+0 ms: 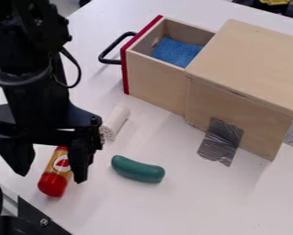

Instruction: Put white element in the drawer

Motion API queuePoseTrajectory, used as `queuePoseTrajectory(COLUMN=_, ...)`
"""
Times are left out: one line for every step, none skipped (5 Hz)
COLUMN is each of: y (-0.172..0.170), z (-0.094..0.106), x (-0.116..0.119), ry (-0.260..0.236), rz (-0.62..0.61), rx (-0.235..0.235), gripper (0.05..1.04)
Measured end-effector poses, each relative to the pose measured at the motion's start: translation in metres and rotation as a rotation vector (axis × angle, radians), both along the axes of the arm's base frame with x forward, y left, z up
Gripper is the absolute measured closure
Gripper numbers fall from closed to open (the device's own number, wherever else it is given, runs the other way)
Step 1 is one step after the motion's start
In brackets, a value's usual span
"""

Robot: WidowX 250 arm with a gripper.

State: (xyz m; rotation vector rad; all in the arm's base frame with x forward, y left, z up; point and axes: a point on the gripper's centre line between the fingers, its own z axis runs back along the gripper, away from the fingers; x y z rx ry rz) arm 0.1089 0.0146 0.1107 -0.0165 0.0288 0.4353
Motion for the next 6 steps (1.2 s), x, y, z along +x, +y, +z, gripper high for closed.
queuePoseTrajectory(y=0.000, z=-0.002, x=-0.002, ry=0.008, rz=0.002, rx=-0.001, gripper=0.083)
queuePoseTrajectory(y=0.020, z=-0.009, x=0.021, ry=-0.010, rz=-0.029, rx=0.040, gripper=0.083)
queuePoseTrajectory(y=0.041, z=-0.014, x=0.044, ry=-0.044, rz=-0.020, rx=0.056, gripper=0.083)
queuePoseTrajectory(y=0.057, z=-0.024, x=0.062, ry=-0.043, rz=-0.022, rx=0.083, gripper=0.083)
queuePoseTrajectory(y=0.067, z=-0.046, x=0.073, ry=-0.034, rz=-0.030, rx=0.075, gripper=0.083)
queuePoseTrajectory(y=0.074, z=-0.071, x=0.079, ry=-0.019, rz=-0.077, rx=0.036, gripper=0.083)
